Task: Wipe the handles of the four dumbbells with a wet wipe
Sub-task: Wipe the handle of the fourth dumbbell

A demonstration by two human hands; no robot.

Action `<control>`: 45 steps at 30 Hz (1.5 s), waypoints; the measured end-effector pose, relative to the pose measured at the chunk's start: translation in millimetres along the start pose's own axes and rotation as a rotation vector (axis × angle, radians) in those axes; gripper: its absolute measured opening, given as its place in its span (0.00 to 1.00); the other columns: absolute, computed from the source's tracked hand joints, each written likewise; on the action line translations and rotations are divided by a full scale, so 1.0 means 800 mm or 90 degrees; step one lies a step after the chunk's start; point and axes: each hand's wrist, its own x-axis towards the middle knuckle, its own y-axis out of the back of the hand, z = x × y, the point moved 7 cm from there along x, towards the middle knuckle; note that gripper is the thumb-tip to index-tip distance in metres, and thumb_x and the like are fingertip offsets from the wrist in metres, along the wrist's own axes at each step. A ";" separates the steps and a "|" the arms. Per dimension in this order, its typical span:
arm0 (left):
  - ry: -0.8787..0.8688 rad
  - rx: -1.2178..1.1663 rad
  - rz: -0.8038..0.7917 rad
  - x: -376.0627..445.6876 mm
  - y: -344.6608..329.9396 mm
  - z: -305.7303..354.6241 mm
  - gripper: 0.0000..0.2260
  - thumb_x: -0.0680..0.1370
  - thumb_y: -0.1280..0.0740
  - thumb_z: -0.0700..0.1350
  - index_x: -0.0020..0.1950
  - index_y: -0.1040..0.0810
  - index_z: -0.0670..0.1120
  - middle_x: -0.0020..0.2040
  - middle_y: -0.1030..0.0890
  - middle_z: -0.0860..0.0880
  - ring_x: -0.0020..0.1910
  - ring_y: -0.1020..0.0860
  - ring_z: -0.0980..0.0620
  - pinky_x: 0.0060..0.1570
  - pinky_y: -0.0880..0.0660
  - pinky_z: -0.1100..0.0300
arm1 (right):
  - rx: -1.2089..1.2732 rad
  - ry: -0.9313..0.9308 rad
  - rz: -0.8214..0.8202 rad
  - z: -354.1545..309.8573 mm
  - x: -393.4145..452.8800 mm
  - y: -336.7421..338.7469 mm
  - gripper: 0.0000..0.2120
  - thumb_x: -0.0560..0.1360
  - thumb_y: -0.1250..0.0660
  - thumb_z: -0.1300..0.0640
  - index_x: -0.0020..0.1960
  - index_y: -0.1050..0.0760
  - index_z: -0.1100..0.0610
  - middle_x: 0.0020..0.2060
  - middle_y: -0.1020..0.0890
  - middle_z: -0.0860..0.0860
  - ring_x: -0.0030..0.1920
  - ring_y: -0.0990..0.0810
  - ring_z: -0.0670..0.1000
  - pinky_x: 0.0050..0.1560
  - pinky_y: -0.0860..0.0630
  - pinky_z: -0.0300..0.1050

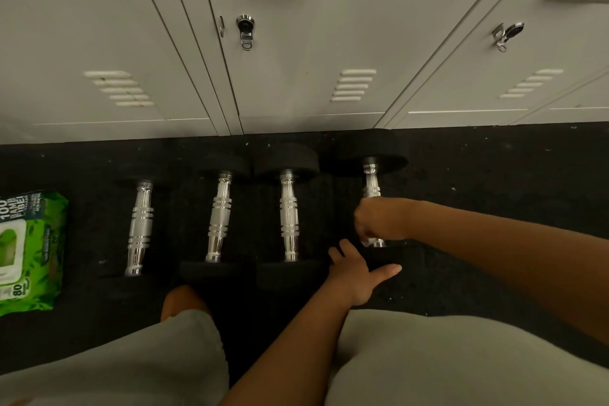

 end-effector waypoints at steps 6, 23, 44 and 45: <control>-0.001 -0.002 0.002 -0.001 0.001 0.001 0.48 0.72 0.33 0.64 0.78 0.60 0.47 0.77 0.54 0.42 0.74 0.43 0.41 0.70 0.36 0.46 | 0.088 -0.012 0.064 0.003 -0.007 -0.006 0.14 0.80 0.44 0.59 0.59 0.22 0.55 0.58 0.22 0.52 0.55 0.23 0.50 0.52 0.28 0.38; 0.017 -0.018 0.015 0.000 0.001 -0.002 0.46 0.72 0.32 0.62 0.78 0.58 0.48 0.77 0.53 0.43 0.74 0.41 0.41 0.70 0.35 0.46 | 0.288 -0.059 0.231 0.021 -0.055 -0.029 0.11 0.78 0.37 0.57 0.58 0.21 0.53 0.57 0.21 0.49 0.59 0.24 0.45 0.61 0.28 0.38; 0.008 -0.017 0.013 -0.003 0.004 0.003 0.46 0.73 0.32 0.61 0.77 0.58 0.45 0.76 0.51 0.42 0.73 0.41 0.40 0.68 0.37 0.46 | 0.291 -0.101 0.313 0.036 -0.060 -0.020 0.08 0.75 0.33 0.60 0.51 0.17 0.56 0.51 0.17 0.54 0.52 0.19 0.52 0.54 0.22 0.44; 0.013 -0.018 0.015 -0.003 0.003 0.003 0.47 0.73 0.32 0.61 0.77 0.58 0.45 0.76 0.51 0.42 0.73 0.41 0.40 0.68 0.37 0.46 | 0.296 -0.102 0.321 0.034 -0.061 -0.020 0.08 0.75 0.33 0.59 0.52 0.17 0.56 0.51 0.18 0.54 0.52 0.19 0.51 0.54 0.22 0.44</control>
